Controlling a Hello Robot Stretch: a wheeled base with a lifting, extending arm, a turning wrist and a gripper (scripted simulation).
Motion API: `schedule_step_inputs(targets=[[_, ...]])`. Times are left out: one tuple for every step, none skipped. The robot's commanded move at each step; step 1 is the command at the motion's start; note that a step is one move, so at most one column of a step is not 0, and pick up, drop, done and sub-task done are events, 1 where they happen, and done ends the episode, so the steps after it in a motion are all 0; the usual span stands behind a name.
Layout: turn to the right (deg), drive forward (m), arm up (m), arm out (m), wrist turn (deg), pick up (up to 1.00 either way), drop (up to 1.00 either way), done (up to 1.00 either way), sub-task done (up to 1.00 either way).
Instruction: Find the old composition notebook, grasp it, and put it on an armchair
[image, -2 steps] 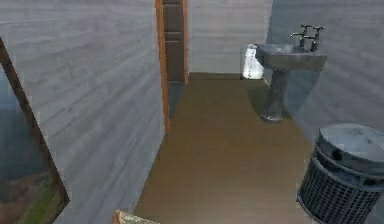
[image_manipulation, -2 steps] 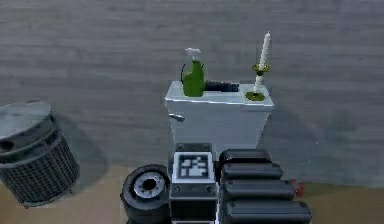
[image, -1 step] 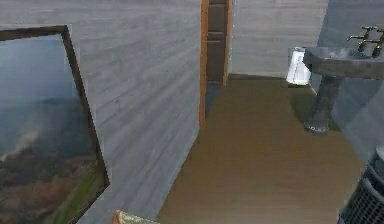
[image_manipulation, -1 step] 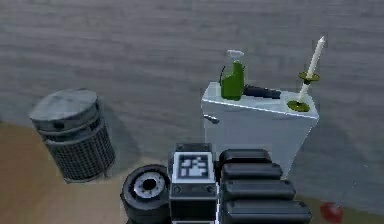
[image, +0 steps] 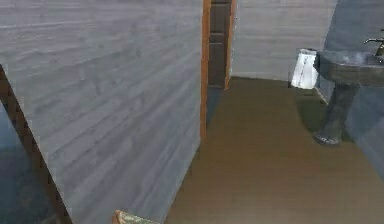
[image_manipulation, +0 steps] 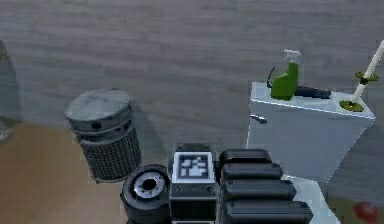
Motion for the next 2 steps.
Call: schedule_step_inputs(targets=[[12.0,0.00,0.00,0.00,0.0,0.00,0.00,0.00,0.00],[0.0,1.00,0.00,0.00,0.0,0.00,0.00,0.00,0.00]])
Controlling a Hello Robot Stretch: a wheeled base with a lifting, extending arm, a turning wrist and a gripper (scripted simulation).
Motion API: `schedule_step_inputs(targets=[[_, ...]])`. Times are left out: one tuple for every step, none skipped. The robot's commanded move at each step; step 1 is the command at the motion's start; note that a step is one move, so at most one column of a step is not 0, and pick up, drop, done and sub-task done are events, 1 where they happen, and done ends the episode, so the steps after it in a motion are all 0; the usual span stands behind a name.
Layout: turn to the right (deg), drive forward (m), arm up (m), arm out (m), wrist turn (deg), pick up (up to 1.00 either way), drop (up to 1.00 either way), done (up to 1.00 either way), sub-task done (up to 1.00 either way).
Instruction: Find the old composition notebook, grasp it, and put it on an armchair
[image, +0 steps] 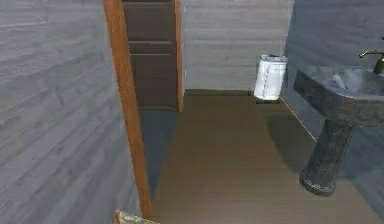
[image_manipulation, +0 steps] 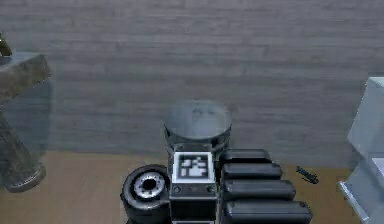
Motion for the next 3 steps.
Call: schedule_step_inputs(targets=[[0.0,1.00,0.00,0.00,0.0,0.00,0.00,0.00,0.00],[9.0,0.00,0.00,0.00,0.0,0.00,0.00,0.00,0.00],[0.0,0.15,0.00,0.00,0.0,0.00,0.00,0.00,0.00]])
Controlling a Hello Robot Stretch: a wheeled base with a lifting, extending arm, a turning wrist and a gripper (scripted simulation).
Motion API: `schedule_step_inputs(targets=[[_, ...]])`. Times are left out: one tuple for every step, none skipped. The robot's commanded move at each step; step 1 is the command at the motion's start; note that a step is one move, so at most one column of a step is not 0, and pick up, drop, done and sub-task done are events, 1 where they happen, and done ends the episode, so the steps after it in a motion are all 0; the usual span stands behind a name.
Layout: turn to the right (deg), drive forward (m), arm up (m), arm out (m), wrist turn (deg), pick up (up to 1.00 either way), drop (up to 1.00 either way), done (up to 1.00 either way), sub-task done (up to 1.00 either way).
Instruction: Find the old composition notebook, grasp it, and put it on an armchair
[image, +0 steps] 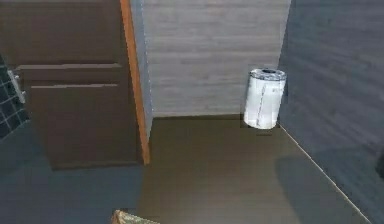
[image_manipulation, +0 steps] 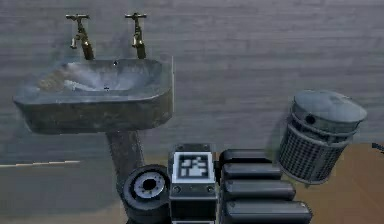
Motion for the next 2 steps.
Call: schedule_step_inputs(targets=[[6.0,0.00,0.00,0.00,0.0,0.00,0.00,0.00,0.00],[0.0,0.55,0.00,0.00,0.0,0.00,0.00,0.00,0.00]])
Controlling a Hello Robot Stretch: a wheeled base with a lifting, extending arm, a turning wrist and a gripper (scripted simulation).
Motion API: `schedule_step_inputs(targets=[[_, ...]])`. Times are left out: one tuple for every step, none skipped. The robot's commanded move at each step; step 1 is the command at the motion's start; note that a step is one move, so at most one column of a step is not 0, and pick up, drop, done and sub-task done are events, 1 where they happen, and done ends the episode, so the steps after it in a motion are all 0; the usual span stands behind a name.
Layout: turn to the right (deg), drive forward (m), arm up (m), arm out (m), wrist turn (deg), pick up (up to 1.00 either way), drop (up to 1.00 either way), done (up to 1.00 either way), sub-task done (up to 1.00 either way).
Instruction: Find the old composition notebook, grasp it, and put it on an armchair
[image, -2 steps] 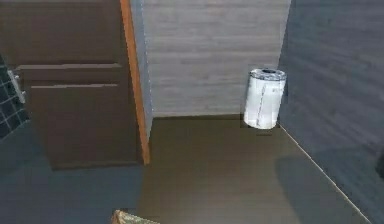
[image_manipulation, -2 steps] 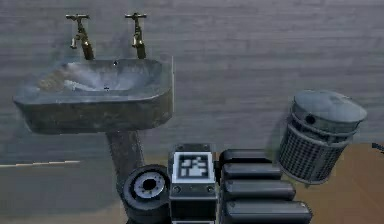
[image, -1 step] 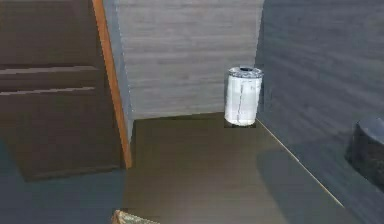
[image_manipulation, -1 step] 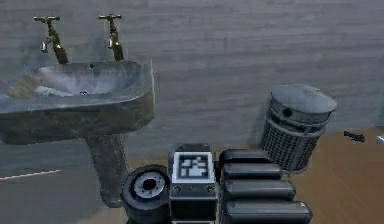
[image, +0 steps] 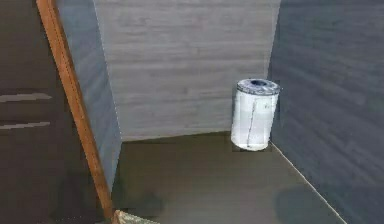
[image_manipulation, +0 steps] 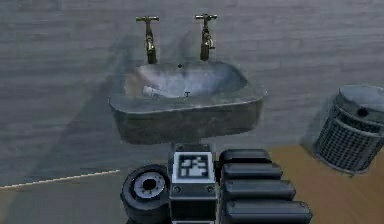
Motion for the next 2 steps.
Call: schedule_step_inputs(targets=[[-45.0,0.00,0.00,0.00,0.0,0.00,0.00,0.00,0.00],[-45.0,0.00,0.00,0.00,0.0,0.00,0.00,0.00,0.00]])
